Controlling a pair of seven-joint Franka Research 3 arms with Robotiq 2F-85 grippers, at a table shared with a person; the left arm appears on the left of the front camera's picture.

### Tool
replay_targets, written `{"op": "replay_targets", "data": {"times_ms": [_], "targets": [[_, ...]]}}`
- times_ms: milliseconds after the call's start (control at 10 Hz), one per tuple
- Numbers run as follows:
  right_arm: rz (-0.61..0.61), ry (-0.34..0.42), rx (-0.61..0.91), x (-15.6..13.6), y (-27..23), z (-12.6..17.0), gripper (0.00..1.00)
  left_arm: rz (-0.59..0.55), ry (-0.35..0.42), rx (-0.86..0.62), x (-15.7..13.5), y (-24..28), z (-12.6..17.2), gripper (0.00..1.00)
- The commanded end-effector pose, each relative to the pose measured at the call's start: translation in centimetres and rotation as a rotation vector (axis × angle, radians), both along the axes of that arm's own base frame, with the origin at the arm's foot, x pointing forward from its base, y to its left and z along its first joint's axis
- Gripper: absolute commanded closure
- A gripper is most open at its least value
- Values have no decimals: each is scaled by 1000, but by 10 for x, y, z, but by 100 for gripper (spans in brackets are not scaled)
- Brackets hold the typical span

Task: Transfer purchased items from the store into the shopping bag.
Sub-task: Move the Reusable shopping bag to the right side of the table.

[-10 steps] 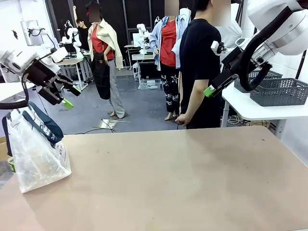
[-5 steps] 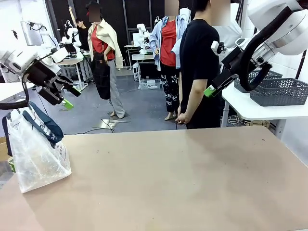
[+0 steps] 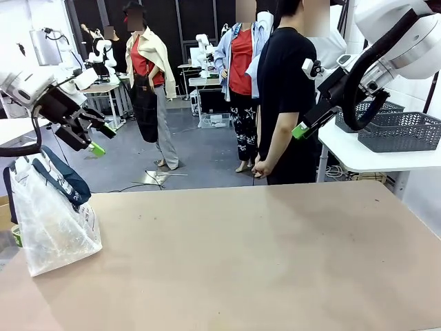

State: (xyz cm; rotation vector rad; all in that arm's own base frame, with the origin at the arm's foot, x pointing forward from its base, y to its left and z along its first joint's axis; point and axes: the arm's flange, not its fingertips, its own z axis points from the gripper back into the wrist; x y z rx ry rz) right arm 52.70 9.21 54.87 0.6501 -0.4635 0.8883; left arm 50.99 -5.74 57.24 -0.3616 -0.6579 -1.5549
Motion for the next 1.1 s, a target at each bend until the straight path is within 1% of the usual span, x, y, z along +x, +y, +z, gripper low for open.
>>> {"op": "replay_targets", "data": {"times_ms": [0,1000], "targets": [[9,3,1,1,0,1,0,-6,-5,-4,0,1,0,0],[9,3,1,1,0,1,0,-6,-5,-4,0,1,0,0]]}}
